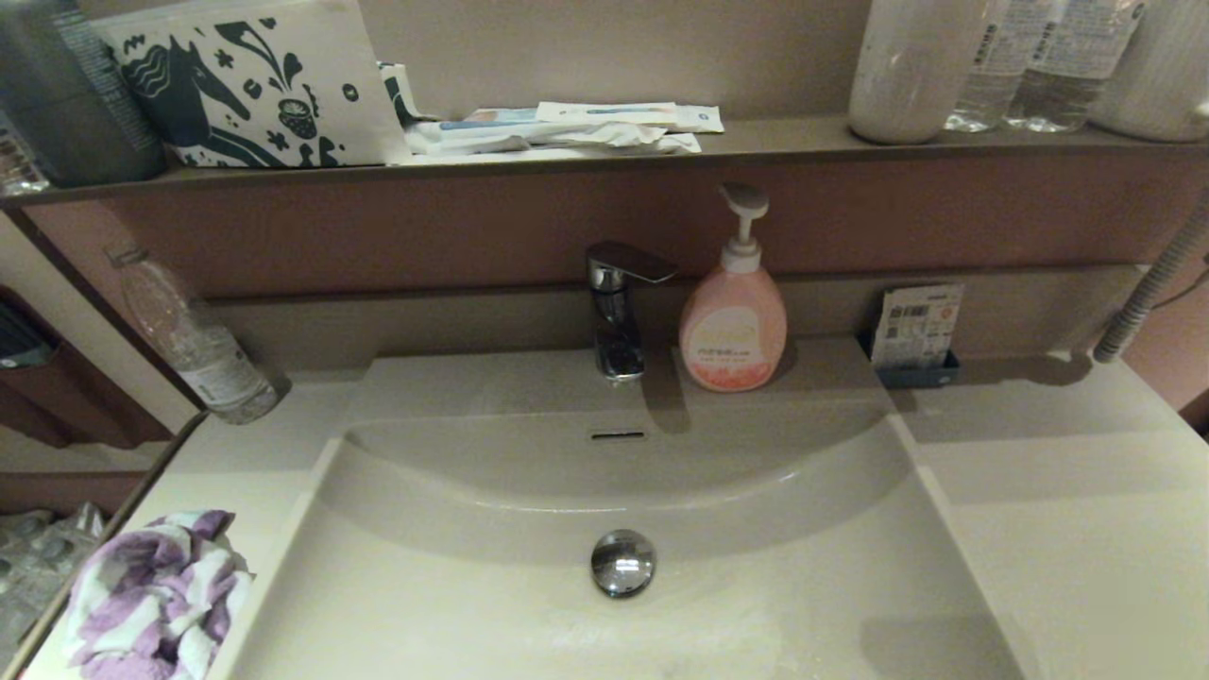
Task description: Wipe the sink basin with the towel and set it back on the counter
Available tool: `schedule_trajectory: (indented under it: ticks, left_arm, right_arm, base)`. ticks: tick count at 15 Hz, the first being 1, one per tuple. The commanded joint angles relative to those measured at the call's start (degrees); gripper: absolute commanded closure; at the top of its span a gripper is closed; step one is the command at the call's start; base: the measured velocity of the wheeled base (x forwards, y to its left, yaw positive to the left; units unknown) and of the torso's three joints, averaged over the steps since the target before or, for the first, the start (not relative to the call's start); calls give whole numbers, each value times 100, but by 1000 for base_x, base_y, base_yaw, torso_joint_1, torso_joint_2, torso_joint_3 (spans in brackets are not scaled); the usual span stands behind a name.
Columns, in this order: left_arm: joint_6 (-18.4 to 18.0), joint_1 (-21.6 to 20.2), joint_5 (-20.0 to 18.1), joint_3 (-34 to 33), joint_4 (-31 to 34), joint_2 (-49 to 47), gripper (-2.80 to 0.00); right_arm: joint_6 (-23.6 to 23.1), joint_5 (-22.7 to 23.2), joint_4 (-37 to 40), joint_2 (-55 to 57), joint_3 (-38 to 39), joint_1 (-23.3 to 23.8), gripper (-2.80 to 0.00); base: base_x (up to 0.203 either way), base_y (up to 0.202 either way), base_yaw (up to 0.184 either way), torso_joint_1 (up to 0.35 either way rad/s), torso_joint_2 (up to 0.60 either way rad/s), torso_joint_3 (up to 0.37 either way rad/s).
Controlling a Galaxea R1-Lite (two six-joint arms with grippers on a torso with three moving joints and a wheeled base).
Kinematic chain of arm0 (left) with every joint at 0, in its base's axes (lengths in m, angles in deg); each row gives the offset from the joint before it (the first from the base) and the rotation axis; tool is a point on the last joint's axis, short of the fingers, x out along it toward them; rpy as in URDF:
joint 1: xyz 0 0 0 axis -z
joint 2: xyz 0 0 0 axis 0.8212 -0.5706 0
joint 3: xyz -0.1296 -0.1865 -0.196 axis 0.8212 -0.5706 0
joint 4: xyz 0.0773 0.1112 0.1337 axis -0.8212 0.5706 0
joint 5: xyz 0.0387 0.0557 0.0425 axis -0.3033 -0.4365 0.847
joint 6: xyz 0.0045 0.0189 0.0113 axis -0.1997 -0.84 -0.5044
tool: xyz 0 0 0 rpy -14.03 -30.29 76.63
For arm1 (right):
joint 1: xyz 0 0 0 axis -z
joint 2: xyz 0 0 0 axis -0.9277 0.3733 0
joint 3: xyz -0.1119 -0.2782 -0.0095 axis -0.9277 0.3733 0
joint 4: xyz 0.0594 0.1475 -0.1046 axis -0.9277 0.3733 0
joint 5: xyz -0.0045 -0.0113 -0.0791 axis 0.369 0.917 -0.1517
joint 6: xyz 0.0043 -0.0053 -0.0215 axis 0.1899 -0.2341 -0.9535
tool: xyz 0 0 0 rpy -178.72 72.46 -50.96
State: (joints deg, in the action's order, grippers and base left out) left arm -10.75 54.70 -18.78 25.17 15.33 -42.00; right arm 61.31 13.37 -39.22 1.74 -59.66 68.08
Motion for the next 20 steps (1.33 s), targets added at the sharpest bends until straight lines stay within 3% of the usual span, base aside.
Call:
schedule_trajectory:
  ticks: [1,3,7,10,20]
  left_arm:
    - [-14,-2,-116,-314,-133,120,0]
    - [77,-2,-285,-363,-158,119,0]
    - [598,-2,-259,-432,-158,121,0]
    - [1117,-2,9,-432,-176,116,0]
    - [1152,-2,31,-441,-202,121,0]
  right_arm:
    - [1,-3,1,7,0,0,0]
    - [1,-3,1,7,0,0,0]
    - [1,-3,1,7,0,0,0]
    - [1,-3,1,7,0,0,0]
    - [-3,-3,2,7,-7,0,0]
  base:
    - [0,0,0,0,0,0]
    - [0,0,0,0,0,0]
    - [0,0,0,0,0,0]
    - [0,0,0,0,0,0]
    - [0,0,0,0,0,0]
